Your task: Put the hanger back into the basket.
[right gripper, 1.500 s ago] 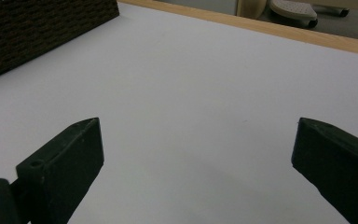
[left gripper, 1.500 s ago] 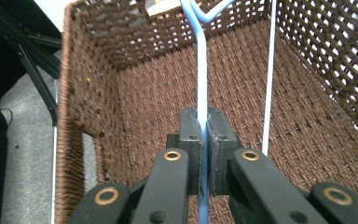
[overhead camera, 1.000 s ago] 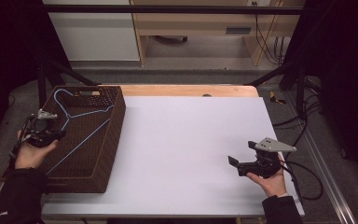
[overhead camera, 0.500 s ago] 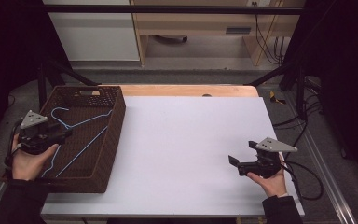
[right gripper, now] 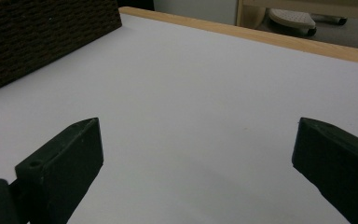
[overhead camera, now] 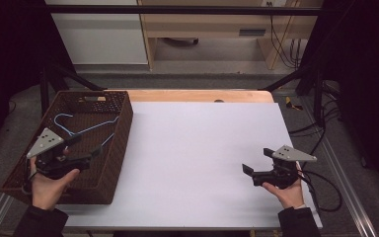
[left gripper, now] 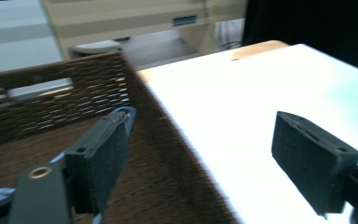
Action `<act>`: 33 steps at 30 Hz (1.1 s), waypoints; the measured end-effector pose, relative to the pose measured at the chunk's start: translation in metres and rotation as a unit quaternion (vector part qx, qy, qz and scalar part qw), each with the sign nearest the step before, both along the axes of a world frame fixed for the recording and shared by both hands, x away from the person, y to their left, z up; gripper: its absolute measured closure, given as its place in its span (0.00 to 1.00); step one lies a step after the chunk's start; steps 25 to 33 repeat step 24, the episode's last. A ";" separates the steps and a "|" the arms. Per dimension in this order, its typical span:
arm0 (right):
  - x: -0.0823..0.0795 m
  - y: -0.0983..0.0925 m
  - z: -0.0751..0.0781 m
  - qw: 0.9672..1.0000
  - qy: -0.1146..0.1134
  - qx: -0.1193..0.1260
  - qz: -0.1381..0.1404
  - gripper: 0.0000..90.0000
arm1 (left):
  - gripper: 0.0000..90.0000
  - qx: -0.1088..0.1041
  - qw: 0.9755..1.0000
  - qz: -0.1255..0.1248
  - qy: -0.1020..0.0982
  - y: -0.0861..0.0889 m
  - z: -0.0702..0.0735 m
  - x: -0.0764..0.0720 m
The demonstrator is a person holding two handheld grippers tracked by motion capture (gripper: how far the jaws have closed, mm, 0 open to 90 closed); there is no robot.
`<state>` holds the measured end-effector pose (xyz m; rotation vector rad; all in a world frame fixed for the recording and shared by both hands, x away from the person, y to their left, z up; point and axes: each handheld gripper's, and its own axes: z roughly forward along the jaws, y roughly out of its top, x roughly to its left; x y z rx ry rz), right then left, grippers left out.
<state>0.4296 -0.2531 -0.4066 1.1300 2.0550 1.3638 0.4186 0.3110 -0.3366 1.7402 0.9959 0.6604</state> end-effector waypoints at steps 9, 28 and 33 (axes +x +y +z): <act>-0.001 -0.001 0.001 1.000 -0.004 0.002 0.002 0.03 | 0.12 0.006 0.998 -0.054 -0.007 -0.037 -0.015 -0.007; -0.003 -0.001 0.001 1.000 -0.008 0.003 0.007 0.03 | 0.13 0.020 0.996 -0.087 0.011 -0.068 -0.041 -0.008; -0.003 -0.001 0.001 1.000 -0.008 0.003 0.007 0.03 | 0.13 0.020 0.996 -0.087 0.011 -0.068 -0.041 -0.008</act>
